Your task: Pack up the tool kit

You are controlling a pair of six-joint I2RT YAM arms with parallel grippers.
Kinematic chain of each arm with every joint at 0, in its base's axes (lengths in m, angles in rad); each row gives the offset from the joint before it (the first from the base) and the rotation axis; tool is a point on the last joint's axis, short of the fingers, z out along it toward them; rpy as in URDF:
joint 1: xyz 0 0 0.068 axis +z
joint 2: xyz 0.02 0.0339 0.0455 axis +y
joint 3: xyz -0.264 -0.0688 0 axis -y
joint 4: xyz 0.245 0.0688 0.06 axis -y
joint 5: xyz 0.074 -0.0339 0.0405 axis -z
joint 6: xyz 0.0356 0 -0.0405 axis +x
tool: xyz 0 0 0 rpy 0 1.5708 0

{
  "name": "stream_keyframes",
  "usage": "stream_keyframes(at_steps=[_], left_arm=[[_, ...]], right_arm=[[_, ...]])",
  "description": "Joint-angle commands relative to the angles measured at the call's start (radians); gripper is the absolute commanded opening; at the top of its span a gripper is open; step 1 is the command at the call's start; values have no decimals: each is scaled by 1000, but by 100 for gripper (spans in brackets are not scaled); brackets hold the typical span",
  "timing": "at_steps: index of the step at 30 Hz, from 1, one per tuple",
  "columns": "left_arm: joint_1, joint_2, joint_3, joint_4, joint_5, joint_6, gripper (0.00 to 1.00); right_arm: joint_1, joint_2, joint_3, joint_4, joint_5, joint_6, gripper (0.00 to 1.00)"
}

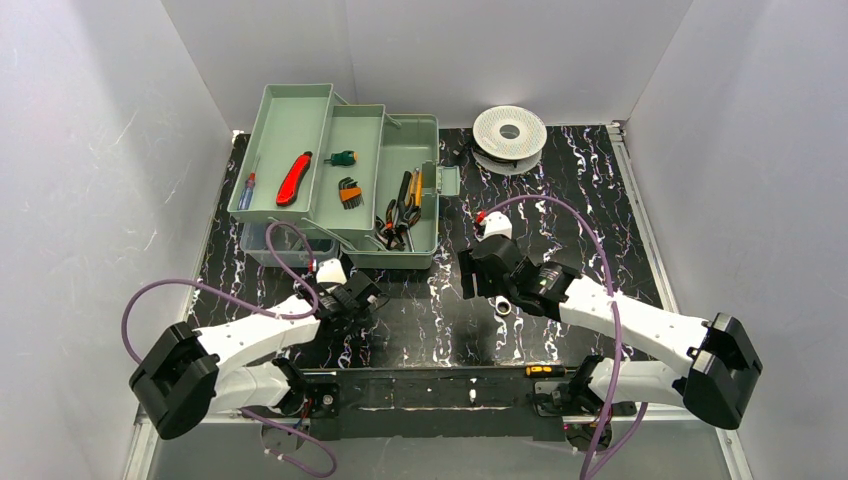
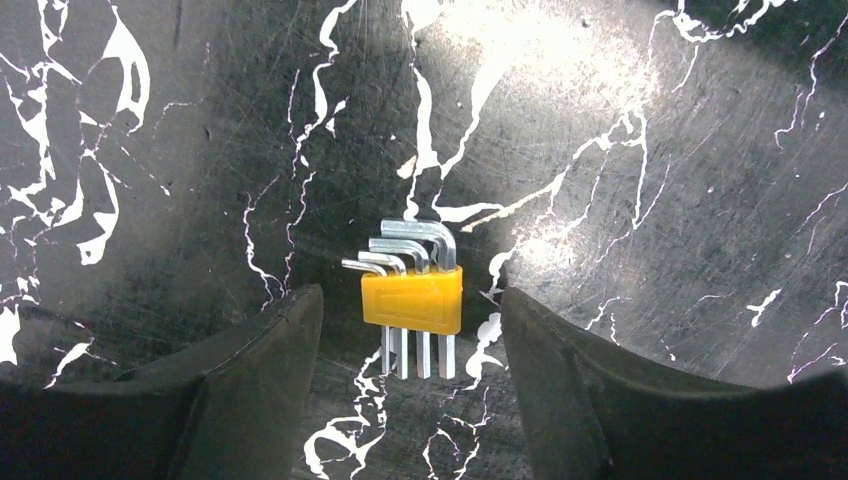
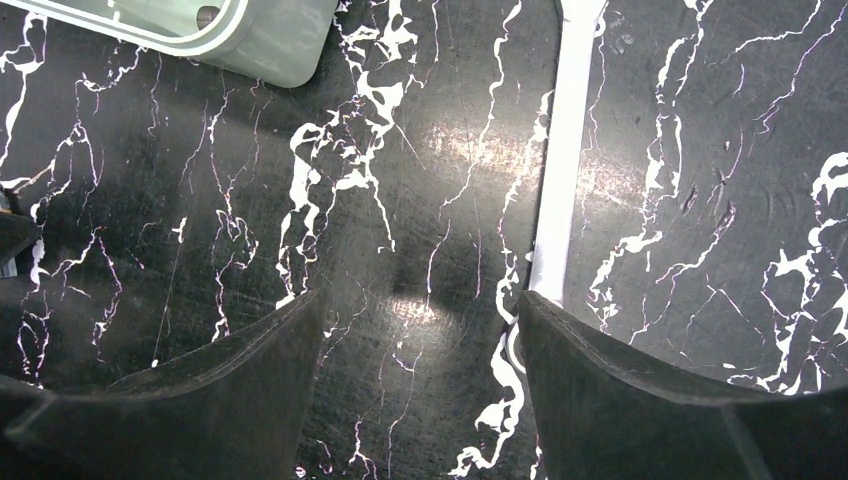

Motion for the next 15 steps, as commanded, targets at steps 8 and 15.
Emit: stream_keyframes(at_steps=[8,15], left_arm=[[44,-19,-84,80,75,43,43],[43,-70,-49,21,104,49,25]], right_arm=[[-10,0,58,-2,7,7,79],[-12,-3,56,-1,-7,24,79]])
